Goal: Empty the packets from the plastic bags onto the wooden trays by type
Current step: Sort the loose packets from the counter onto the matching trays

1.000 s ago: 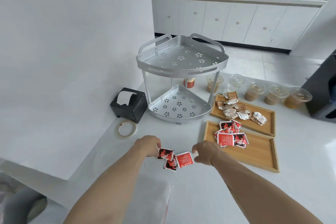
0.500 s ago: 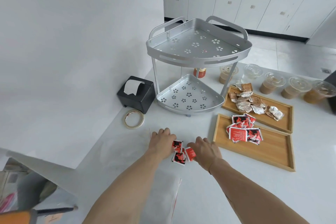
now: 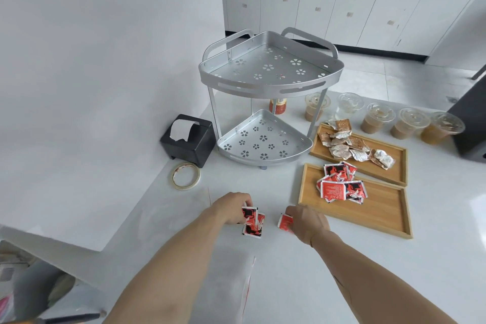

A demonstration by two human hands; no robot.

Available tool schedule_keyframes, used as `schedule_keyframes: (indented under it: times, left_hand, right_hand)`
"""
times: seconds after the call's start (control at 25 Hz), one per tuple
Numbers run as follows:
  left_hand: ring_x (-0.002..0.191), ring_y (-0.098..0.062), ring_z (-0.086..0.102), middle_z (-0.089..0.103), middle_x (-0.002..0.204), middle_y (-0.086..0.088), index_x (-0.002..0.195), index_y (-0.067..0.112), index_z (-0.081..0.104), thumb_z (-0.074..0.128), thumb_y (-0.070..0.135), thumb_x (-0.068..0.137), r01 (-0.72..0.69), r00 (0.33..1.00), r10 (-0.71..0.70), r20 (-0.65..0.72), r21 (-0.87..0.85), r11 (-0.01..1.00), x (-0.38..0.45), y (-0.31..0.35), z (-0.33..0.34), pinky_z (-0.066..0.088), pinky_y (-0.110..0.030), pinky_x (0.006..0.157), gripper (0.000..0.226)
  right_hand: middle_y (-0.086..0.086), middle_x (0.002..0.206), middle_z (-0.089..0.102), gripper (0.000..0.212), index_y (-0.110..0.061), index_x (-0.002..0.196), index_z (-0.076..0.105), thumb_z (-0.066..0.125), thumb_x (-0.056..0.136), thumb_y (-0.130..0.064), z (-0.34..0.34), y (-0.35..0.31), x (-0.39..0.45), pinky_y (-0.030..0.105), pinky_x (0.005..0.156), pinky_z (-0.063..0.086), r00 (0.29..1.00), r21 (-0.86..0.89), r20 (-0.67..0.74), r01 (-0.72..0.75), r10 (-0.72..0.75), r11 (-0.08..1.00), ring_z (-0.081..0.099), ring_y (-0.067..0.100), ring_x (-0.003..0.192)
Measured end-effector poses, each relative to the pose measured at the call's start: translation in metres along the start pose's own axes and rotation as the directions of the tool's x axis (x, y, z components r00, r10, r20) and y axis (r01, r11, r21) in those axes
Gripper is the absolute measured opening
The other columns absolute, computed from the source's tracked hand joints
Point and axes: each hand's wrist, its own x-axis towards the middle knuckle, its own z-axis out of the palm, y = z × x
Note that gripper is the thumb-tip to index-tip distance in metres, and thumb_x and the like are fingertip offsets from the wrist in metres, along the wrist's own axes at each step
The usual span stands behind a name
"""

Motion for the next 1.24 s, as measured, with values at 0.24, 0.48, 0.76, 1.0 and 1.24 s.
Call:
schedule_keyframes:
  times: [0.24,0.48,0.76,1.0,1.24]
  left_hand:
    - [0.116,-0.023,0.057,0.059,0.130,0.001,0.135,0.041,0.051,0.061,0.004,0.082,-0.087,0.996,0.082,0.030,0.220,0.972,-0.001,0.016,0.012,0.049,-0.033,0.090,0.065]
    - [0.102,-0.029,0.060,0.053,0.125,-0.002,0.131,0.037,0.052,0.056,0.002,0.083,-0.135,0.990,0.139,0.019,0.391,0.911,-0.002,0.022,0.020,0.045,-0.033,0.075,0.059]
    - [0.095,-0.027,0.053,0.048,0.119,-0.003,0.113,0.020,0.049,0.056,-0.006,0.077,-0.114,0.986,0.152,-0.068,0.391,0.913,-0.010,0.035,0.019,0.039,-0.034,0.066,0.044]
    - [0.094,-0.030,0.054,0.052,0.120,-0.009,0.121,0.025,0.048,0.045,0.000,0.081,-0.051,0.997,0.025,0.068,0.414,0.909,-0.007,0.050,0.015,0.039,-0.033,0.071,0.048]
    - [0.103,-0.024,0.060,0.062,0.124,-0.003,0.117,0.022,0.057,0.045,0.006,0.084,-0.075,0.975,-0.036,0.220,0.478,0.875,0.013,0.090,0.016,0.043,-0.031,0.076,0.039]
  right_hand:
    - [0.003,0.106,0.068,0.022,-0.023,0.108,0.063,0.057,0.088,-0.024,0.004,0.046,-0.032,0.028,0.069,0.044,0.987,0.078,0.144,-0.086,0.074,0.993,0.064,0.024,0.096]
    - [0.004,0.109,0.069,0.026,-0.023,0.115,0.062,0.058,0.089,-0.027,0.019,0.060,-0.053,0.033,0.077,0.053,0.980,0.169,0.145,-0.158,0.135,0.973,0.066,0.024,0.097]
    - [0.003,0.111,0.069,0.030,-0.025,0.120,0.060,0.059,0.090,-0.029,0.024,0.063,-0.062,0.033,0.081,0.055,0.978,0.192,0.125,-0.187,0.165,0.964,0.066,0.023,0.099]
    - [0.003,0.112,0.068,0.033,-0.027,0.121,0.056,0.061,0.089,-0.030,0.025,0.073,-0.070,0.033,0.078,0.054,0.972,0.185,0.117,-0.221,0.202,0.958,0.066,0.023,0.098]
    - [0.001,0.109,0.068,0.029,-0.028,0.115,0.062,0.055,0.088,-0.019,0.009,0.112,-0.083,0.030,0.070,0.050,0.964,0.153,0.119,-0.256,0.239,0.954,0.066,0.023,0.096]
